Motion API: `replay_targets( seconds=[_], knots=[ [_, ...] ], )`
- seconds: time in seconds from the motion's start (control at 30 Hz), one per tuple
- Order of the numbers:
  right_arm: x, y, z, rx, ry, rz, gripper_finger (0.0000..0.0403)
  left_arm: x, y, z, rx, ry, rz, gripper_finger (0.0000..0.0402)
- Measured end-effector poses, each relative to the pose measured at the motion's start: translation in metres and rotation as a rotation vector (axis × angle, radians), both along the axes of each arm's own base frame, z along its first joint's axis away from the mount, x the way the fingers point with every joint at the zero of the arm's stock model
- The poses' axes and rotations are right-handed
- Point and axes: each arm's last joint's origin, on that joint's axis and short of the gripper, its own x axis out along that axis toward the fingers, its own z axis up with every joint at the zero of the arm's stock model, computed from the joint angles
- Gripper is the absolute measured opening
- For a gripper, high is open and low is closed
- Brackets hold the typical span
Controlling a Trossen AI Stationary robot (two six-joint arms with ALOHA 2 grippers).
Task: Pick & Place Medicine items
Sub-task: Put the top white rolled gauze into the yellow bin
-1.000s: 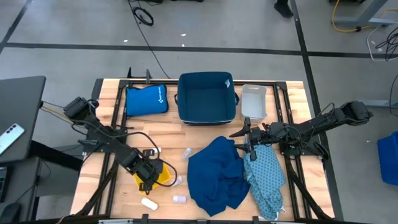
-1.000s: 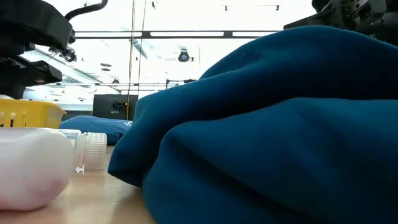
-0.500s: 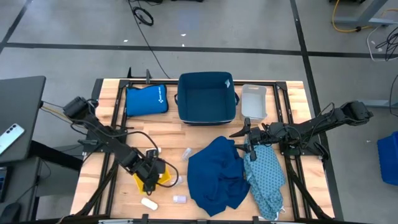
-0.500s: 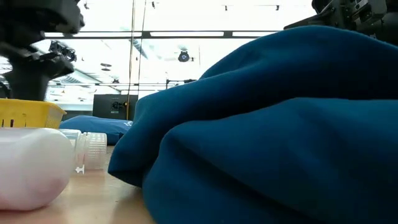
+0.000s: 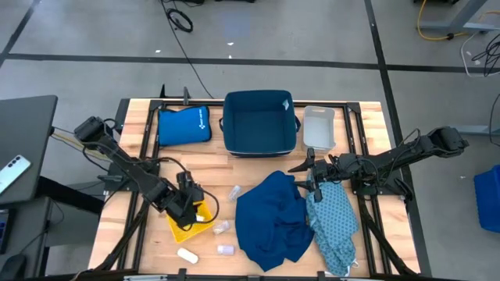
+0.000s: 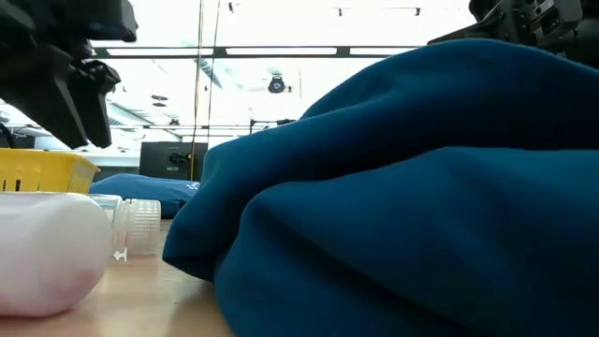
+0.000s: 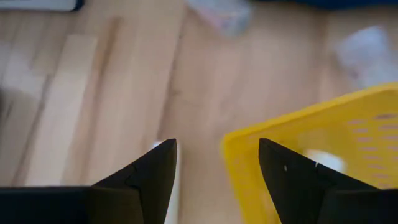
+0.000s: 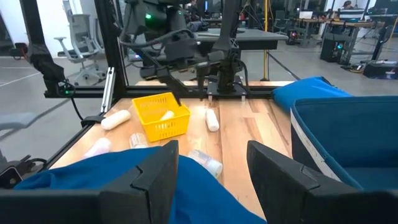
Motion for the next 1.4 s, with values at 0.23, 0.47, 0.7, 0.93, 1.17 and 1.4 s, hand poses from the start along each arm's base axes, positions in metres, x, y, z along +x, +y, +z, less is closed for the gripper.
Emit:
replay_targets(
  seconds=[0.23, 0.47, 0.7, 0.93, 1.17, 1.4],
  knots=[
    [0.0, 0.0, -0.001, -0.002, 0.008, 0.0, 0.0199, 0.004, 0.025, -0.004, 0.032, 0.095, 0.107, 0.0231],
    [0.0, 0.0, -0.002, -0.004, 0.023, 0.0, 0.0199, 0.004, 0.041, -0.006, 0.016, 0.192, 0.173, 0.0231],
    [0.0, 0.0, -0.002, -0.004, 0.023, 0.003, 0.0199, -0.004, 0.047, -0.029, -0.056, 0.246, 0.169, 0.0223],
    [0.0, 0.0, -0.002, -0.004, 0.023, 0.003, 0.0199, -0.009, 0.047, -0.046, -0.128, 0.252, 0.156, 0.0213],
    [0.0, 0.0, -0.002, -0.004, 0.022, 0.003, 0.0199, -0.012, 0.049, -0.058, -0.169, 0.234, 0.146, 0.0211],
    [0.0, 0.0, -0.002, -0.004, 0.022, 0.003, 0.0199, -0.012, 0.056, -0.062, -0.17, 0.23, 0.176, 0.0149]
  ],
)
